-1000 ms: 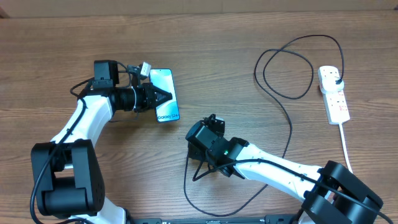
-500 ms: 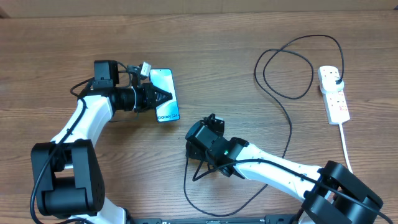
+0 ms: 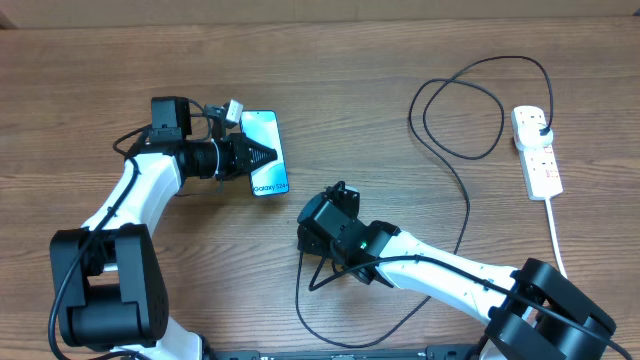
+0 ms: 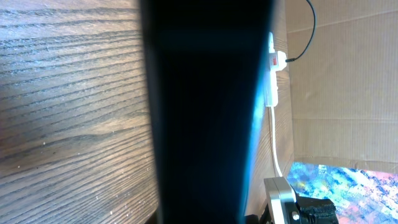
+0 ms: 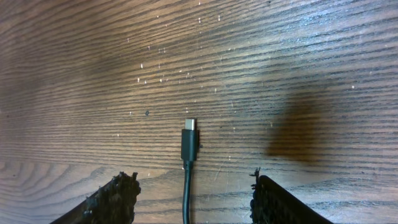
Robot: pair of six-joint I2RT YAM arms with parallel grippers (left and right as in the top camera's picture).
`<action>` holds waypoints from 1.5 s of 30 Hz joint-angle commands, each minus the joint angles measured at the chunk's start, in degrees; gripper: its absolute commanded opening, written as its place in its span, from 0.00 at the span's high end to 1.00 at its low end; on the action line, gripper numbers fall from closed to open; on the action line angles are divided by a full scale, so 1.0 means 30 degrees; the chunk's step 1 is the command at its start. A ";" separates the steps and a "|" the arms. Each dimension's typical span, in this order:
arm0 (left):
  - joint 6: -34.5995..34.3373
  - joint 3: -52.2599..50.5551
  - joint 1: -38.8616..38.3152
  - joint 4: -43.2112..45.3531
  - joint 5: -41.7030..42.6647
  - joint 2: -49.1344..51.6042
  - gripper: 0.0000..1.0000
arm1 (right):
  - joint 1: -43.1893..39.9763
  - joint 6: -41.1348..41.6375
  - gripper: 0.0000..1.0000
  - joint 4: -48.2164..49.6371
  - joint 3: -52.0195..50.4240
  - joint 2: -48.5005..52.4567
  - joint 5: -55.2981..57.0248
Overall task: Plug charger to phone and switch on socket
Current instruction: 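Close the right gripper on the USB-C plug and lift it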
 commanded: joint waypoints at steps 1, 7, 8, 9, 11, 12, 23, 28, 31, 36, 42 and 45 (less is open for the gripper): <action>0.0532 -0.0117 -0.0153 0.0117 0.0481 -0.0211 0.96 | 0.0117 0.0007 0.38 0.0226 0.0146 0.0022 0.0211; 0.0525 -0.0117 -0.0153 0.0117 0.0444 -0.0211 0.96 | 0.0284 0.0022 0.39 0.0721 0.0146 0.0612 0.0138; 0.0525 -0.0117 -0.0153 0.0117 0.0444 -0.0211 0.96 | 0.0321 0.0015 0.39 0.1005 0.0146 0.0911 0.0051; 0.0525 -0.0117 -0.0153 0.0117 0.0444 -0.0211 0.96 | 0.0350 0.0022 0.39 0.1246 0.0146 0.1151 -0.0029; 0.0525 -0.0117 -0.0153 0.0124 0.0444 -0.0211 0.96 | 0.0350 0.0080 0.42 0.1596 0.0146 0.1661 -0.0270; 0.0525 -0.0117 -0.0153 0.0117 0.0444 -0.0211 0.96 | 0.0350 0.0080 0.45 0.1705 0.0146 0.1887 -0.0328; 0.0525 -0.0117 -0.0153 0.0124 0.0444 -0.0211 0.96 | 0.0350 0.0073 0.69 0.1399 0.0146 0.2761 -0.1239; 0.0525 -0.0117 -0.0153 0.0124 0.0452 -0.0211 0.96 | 0.0364 0.0073 0.69 0.1224 0.0153 0.2761 -0.1807; 0.0525 -0.0117 -0.0153 0.0124 0.0452 -0.0211 0.96 | 0.0364 0.0073 0.69 0.1239 0.0153 0.2769 -0.1654; 0.0525 -0.0117 -0.0153 0.0117 0.0452 -0.0211 0.96 | 0.0561 0.0073 0.70 0.1231 0.0153 0.2827 -0.1537; 0.0525 -0.0117 -0.0153 0.0117 0.0452 -0.0211 0.96 | 0.0962 0.0080 0.72 0.1166 0.0168 0.2841 -0.0867; 0.0517 -0.0117 -0.0153 0.0117 0.0459 -0.0211 0.96 | 0.0678 0.0022 0.72 0.0619 0.0503 0.2834 -0.0801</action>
